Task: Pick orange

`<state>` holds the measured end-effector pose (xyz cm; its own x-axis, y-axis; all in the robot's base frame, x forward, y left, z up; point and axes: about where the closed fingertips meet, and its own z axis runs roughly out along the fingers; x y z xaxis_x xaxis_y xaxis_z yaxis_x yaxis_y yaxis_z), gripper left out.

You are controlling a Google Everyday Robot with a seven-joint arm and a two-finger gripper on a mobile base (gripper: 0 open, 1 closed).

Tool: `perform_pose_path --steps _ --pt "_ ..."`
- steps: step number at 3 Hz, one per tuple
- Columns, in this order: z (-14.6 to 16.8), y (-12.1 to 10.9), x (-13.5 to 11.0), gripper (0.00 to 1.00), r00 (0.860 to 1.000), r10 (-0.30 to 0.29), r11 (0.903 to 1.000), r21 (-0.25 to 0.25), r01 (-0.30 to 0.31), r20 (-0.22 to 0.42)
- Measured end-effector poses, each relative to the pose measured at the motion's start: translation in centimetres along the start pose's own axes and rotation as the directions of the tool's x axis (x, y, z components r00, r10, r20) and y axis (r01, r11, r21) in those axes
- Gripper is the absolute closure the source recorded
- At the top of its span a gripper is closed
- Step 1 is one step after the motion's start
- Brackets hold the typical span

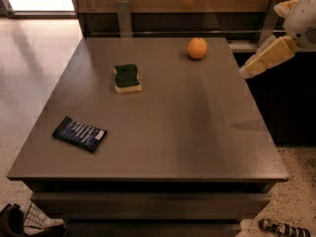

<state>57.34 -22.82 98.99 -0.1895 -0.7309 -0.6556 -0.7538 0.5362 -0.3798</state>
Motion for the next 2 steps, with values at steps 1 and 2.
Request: perform_pose_path --steps 1,2 --pt "2.7 -2.7 -1.6 0.0 0.984 0.079 0.9954 0.041 -0.086 0.158" --pt "5.1 -3.9 -2.2 0.0 0.952 0.151 0.9857 0.033 -0.165 0.266"
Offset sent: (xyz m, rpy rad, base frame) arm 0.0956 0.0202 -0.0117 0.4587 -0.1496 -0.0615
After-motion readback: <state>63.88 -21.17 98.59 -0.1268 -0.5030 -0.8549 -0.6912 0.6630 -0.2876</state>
